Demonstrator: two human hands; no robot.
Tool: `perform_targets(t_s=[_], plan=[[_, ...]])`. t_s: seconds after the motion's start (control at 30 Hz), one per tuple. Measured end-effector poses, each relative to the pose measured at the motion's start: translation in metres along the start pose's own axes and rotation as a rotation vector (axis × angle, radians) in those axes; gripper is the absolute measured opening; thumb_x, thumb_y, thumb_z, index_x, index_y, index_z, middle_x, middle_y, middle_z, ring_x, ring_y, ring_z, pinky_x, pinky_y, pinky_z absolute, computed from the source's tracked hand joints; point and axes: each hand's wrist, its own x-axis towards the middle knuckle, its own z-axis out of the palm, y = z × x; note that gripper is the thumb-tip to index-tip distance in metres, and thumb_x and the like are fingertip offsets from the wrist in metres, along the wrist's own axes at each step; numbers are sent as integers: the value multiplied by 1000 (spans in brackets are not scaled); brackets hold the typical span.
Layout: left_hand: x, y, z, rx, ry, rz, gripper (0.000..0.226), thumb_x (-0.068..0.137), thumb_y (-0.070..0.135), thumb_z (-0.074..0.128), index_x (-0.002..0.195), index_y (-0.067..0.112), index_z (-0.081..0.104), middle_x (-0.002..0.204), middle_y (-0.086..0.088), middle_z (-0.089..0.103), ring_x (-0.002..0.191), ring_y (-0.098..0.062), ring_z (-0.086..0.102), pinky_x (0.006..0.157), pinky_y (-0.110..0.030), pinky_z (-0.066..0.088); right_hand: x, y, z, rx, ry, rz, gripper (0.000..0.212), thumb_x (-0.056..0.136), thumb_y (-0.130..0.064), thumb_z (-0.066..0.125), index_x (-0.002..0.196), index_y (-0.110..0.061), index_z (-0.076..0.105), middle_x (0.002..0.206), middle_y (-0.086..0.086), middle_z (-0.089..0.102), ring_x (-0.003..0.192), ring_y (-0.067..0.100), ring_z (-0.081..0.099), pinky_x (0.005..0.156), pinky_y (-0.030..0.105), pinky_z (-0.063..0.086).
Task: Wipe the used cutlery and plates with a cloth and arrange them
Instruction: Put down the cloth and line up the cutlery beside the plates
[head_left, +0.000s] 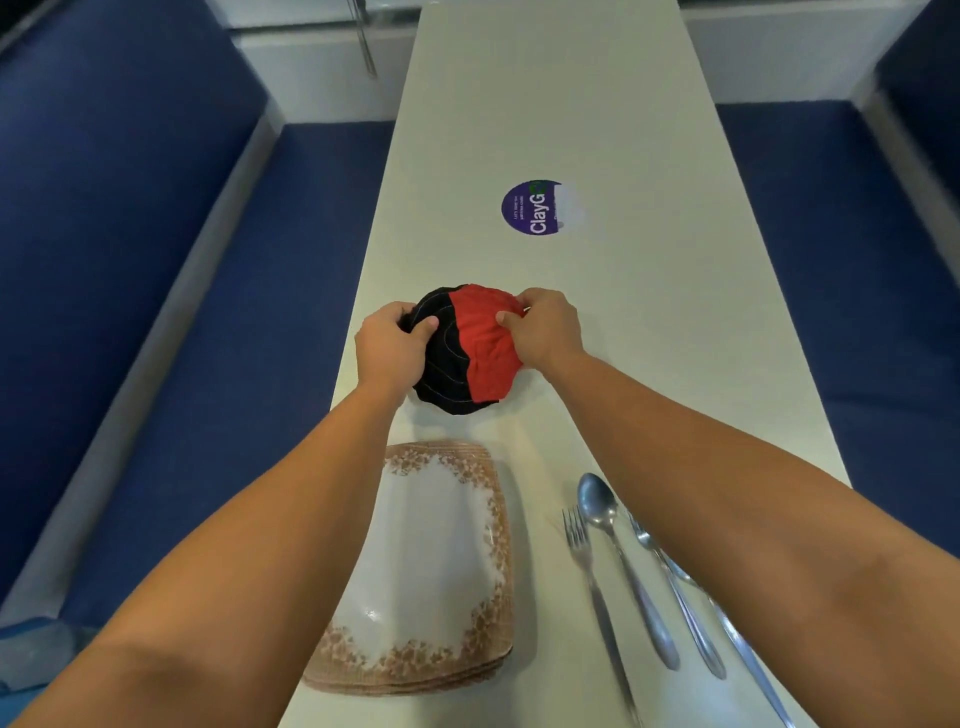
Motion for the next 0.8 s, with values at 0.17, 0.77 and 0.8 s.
perform_targets(t_s=[0.17,0.77,0.8], plan=[[8,-17,14,113,-24,12,17,95,22,64,109,14,69,97,2,70,92,-22,65,86,-38,55,9,15,16,-124,-7,20,25,94,-26,64,111,-9,69,106,11,72,98,29,66,80,31,48],[-100,44,12,273,156,255,34,97,29,60,128,16,63,122,-4,64,108,-22,61,91,-30,49,-62,33,-96,-162,105,-45,38,92,-40,65,119,-14,63,112,5,68,103,24,63,77,27,40],[-116,48,14,249,149,267,33,97,31,59,127,17,64,121,-3,64,105,-20,62,89,-28,48,-71,36,-106,-157,115,-49,37,92,-40,65,119,-14,64,112,4,69,102,23,63,77,26,39]])
